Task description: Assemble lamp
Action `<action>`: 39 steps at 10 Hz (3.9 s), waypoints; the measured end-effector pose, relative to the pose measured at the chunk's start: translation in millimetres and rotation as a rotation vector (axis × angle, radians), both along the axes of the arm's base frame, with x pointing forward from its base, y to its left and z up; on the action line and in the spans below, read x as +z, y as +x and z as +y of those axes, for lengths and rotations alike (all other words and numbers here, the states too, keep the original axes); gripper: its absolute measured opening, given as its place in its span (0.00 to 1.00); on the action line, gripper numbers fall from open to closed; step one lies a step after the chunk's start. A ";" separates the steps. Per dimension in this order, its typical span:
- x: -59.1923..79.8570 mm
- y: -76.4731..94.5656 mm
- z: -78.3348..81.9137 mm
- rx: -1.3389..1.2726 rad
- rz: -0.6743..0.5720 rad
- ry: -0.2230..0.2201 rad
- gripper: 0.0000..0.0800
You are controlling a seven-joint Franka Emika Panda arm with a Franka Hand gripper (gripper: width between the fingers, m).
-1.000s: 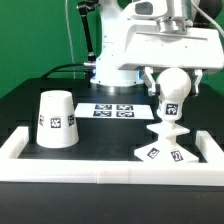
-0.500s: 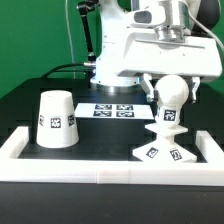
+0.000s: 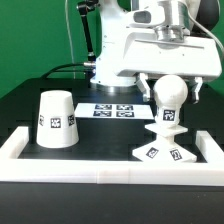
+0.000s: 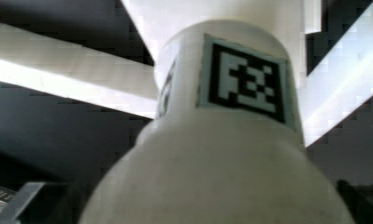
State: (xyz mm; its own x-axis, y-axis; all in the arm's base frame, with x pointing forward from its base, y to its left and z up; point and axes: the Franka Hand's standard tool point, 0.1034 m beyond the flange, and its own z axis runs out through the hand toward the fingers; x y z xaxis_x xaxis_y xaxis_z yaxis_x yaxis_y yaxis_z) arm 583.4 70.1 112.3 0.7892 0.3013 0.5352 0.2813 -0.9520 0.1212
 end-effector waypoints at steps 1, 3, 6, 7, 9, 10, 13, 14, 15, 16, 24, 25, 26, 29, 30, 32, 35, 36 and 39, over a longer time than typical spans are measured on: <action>-0.1 -0.4 -1.4 0.001 0.000 -0.002 0.87; 0.5 -4.2 -6.9 -0.002 0.003 -0.007 0.87; 16.9 -5.0 -9.5 -0.005 -0.006 -0.006 0.87; 23.7 -5.2 -9.4 -0.003 -0.005 -0.004 0.87; 23.2 -6.7 -5.2 0.004 0.029 0.000 0.87; 22.7 -6.7 -5.7 0.003 0.028 0.000 0.87; 15.6 -8.3 10.0 0.004 0.250 0.034 0.87; 14.9 -8.0 11.1 0.004 0.312 0.038 0.87; 13.3 -8.4 11.2 0.004 0.368 0.042 0.87; 11.8 -10.5 12.6 0.008 0.442 0.037 0.87; 4.7 -13.1 7.2 0.202 0.527 -0.039 0.87; 4.7 -12.8 5.9 0.200 0.526 -0.039 0.87; 5.1 -11.3 4.9 0.196 0.518 -0.038 0.87; 5.1 -10.5 4.2 0.194 0.513 -0.038 0.72; 5.1 -10.5 4.1 0.191 0.514 -0.037 0.72; 5.0 -10.5 4.3 0.130 0.519 -0.016 0.72; 4.5 -11.8 8.0 -0.256 0.549 0.119 0.72; 4.3 -12.4 12.8 -0.365 0.554 0.155 0.72; 4.3 -13.6 25.0 -0.621 0.560 0.238 0.72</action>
Offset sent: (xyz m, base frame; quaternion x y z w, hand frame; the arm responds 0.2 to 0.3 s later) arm -0.0159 -0.0101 0.0105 -0.0040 -0.0129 -0.0164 0.9998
